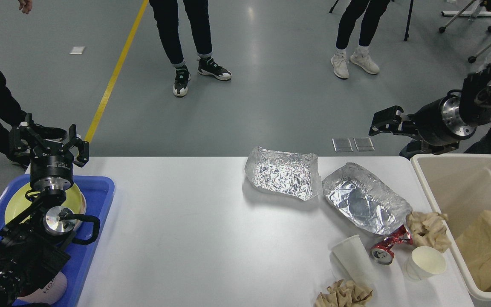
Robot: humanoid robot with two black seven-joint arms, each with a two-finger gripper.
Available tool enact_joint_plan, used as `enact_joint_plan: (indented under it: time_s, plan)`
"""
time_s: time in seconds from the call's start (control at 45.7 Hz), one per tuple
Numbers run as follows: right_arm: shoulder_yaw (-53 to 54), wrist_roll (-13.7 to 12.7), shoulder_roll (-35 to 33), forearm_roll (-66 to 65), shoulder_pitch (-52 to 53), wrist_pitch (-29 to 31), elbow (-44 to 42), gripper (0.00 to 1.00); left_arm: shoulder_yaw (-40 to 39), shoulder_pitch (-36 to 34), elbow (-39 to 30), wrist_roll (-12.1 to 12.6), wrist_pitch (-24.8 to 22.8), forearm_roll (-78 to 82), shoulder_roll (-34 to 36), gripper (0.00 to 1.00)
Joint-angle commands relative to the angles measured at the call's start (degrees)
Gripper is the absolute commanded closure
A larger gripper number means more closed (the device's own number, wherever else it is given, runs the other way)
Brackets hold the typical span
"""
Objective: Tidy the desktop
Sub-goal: 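Move the right gripper down to the tall white paper cup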
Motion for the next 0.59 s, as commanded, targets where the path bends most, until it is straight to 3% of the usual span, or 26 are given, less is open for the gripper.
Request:
enact_joint_plan:
  time_s: [0.0,0.197,0.394,0.569]
  plan:
    - [0.1,0.1,0.8,0.2,8.7,7.7,2.3,0.00,0.0,-0.1,0.0,0.0,0.0,0.0,0.0,0.04]
    - [0.1,0.1,5.9,0.2,9.6,6.7,1.8,0.00,0.0,0.0,0.0,0.0,0.0,0.0,0.0,0.04]
    - [0.0,0.0,11.0,0.2,0.1,-1.4,-0.2,0.00,0.0,-0.1,0.0,0.0,0.0,0.0,0.0,0.04]
    - [-0.1,-0.1,12.8,0.2,-5.9,-2.4,-0.3,0.00,0.0,0.0,0.0,0.0,0.0,0.0,0.0,0.04]
